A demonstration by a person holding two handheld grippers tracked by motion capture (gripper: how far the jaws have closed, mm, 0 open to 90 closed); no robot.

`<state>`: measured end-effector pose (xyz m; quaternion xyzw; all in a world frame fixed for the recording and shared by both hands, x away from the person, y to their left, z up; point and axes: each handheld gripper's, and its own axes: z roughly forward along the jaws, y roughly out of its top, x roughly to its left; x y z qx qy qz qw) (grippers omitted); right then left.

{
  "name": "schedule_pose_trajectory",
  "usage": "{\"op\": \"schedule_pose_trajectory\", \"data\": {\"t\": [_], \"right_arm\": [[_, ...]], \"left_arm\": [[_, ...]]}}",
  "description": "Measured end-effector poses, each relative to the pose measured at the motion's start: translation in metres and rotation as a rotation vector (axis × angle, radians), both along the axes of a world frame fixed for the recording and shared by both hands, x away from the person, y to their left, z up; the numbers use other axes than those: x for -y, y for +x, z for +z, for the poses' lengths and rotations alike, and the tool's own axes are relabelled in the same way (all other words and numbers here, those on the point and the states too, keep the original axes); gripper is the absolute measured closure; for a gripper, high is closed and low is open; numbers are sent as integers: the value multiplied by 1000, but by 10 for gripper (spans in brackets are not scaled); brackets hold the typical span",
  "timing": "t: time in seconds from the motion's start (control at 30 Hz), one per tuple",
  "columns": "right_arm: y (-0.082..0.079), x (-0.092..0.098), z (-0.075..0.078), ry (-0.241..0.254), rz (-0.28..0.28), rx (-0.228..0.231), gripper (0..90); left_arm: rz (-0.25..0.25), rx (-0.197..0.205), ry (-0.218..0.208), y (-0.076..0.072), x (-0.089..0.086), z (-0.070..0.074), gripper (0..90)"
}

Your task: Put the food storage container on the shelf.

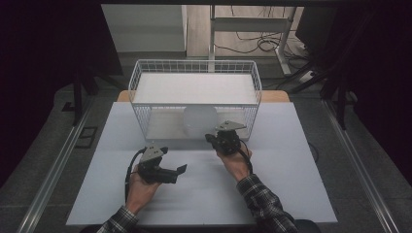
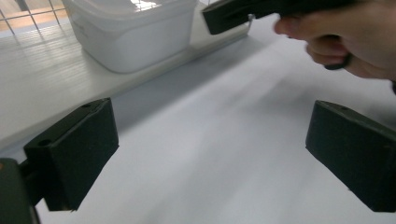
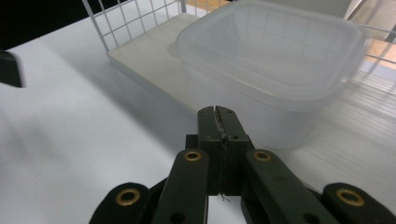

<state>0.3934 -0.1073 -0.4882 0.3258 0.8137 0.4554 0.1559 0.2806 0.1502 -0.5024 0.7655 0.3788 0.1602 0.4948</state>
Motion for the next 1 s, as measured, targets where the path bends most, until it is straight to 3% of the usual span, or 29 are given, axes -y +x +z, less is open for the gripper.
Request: {"op": "schedule_pose_trajectory", "data": {"t": [0.23,0.43,1.0], "right_arm": [[6,-21,-15,-16,6,7,892],[19,-30,-25,-44,-35,27,892],[38,-35,-29,-62,-69,33,892]], "left_arm": [[16,-6,-1,-25,-14,-8,14],[29,-15,-12,-36,-25,-11,14],[30,-19,25,-37,-25,-15,15]]}}
